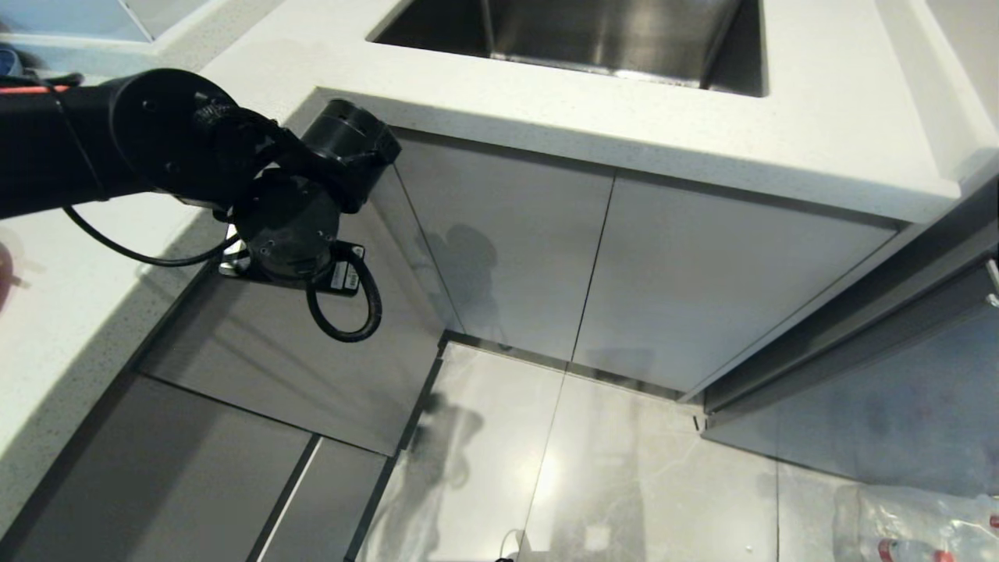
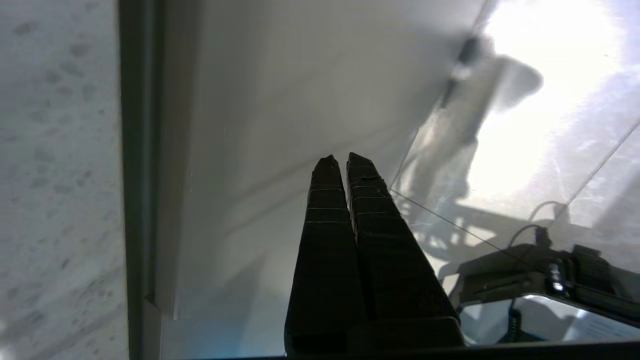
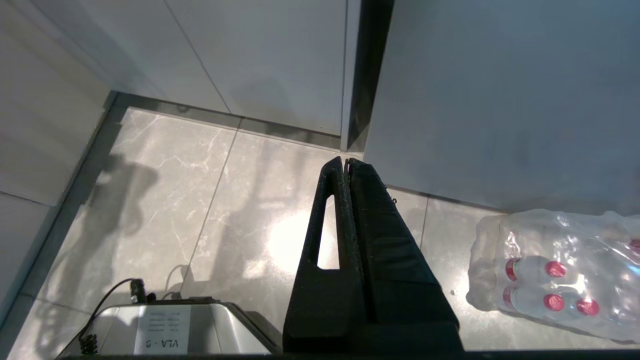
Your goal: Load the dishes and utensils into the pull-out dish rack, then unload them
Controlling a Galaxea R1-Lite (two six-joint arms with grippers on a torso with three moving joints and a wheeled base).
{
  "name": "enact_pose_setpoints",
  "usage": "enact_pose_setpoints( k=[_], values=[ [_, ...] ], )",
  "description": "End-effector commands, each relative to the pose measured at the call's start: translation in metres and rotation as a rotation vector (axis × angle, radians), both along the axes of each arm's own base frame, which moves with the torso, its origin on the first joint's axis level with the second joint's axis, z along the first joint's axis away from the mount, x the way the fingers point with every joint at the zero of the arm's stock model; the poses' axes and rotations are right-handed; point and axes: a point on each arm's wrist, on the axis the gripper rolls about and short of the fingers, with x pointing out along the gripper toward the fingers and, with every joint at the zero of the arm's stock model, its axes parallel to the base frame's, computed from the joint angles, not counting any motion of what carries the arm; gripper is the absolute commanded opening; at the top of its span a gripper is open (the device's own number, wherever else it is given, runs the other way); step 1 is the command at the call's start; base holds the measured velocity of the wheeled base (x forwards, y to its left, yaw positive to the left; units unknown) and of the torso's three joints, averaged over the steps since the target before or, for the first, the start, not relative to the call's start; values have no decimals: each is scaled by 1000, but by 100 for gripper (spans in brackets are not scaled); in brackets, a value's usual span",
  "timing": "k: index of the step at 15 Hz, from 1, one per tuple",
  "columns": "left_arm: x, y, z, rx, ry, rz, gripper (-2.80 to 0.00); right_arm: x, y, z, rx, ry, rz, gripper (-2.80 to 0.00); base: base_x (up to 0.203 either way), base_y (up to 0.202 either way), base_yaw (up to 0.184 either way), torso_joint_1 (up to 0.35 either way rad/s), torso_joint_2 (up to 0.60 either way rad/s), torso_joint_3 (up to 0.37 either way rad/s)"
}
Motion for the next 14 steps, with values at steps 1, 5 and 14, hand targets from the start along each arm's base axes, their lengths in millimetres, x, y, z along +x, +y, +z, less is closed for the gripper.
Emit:
enact_pose_setpoints(
  k=[1,5,14],
  values=[
    [-12,-1,9,-14,-23,-21,-280,0,0,0,0,3,1,-280,0,0,0,0,0,0],
    [-40,-5,33,-88,-81,-103,-280,0,0,0,0,3,2,-280,0,0,0,0,0,0],
    [-172,61,119,-507,-273,-545,-280,0,0,0,0,3,1,-280,0,0,0,0,0,0]
  ],
)
